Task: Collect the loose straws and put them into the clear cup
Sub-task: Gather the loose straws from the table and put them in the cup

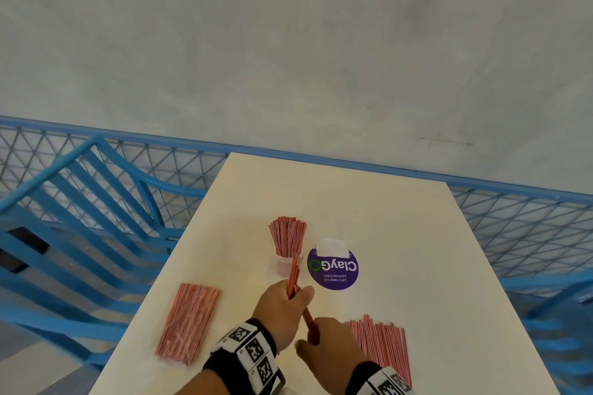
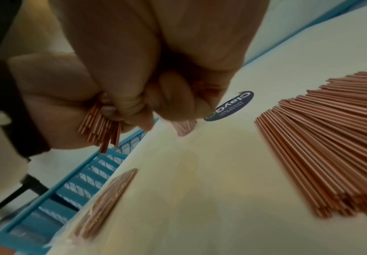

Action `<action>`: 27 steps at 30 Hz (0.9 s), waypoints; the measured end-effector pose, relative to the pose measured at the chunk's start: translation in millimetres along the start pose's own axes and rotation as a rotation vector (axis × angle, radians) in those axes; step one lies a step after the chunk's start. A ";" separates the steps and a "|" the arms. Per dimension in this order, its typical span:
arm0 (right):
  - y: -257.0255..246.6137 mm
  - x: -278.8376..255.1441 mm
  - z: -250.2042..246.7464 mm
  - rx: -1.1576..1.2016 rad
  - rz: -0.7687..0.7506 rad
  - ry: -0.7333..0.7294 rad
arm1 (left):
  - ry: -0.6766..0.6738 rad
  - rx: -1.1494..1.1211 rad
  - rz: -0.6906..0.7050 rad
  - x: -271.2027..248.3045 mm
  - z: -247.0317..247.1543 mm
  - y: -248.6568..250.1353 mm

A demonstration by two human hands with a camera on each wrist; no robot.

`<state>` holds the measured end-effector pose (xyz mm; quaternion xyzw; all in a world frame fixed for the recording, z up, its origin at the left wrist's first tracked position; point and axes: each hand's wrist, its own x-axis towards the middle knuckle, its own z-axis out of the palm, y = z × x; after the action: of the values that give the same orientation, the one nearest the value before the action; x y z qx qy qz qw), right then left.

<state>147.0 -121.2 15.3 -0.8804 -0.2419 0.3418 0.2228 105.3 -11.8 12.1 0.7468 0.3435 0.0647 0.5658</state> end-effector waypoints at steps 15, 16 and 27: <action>-29.8 -2.4 -5.7 -0.165 -0.127 -0.211 | 0.004 -0.124 0.110 12.3 -19.3 17.8; -28.2 -1.2 -7.5 -0.123 -0.152 -0.206 | -0.003 -0.163 0.104 14.1 -21.5 20.9; -16.6 -2.8 -32.1 1.067 0.304 -0.416 | 0.084 -0.359 0.202 9.0 -55.7 64.7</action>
<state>163.5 -117.1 47.3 -0.5858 0.0537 0.6098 0.5311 113.6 30.0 86.6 0.6614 0.2731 0.2122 0.6656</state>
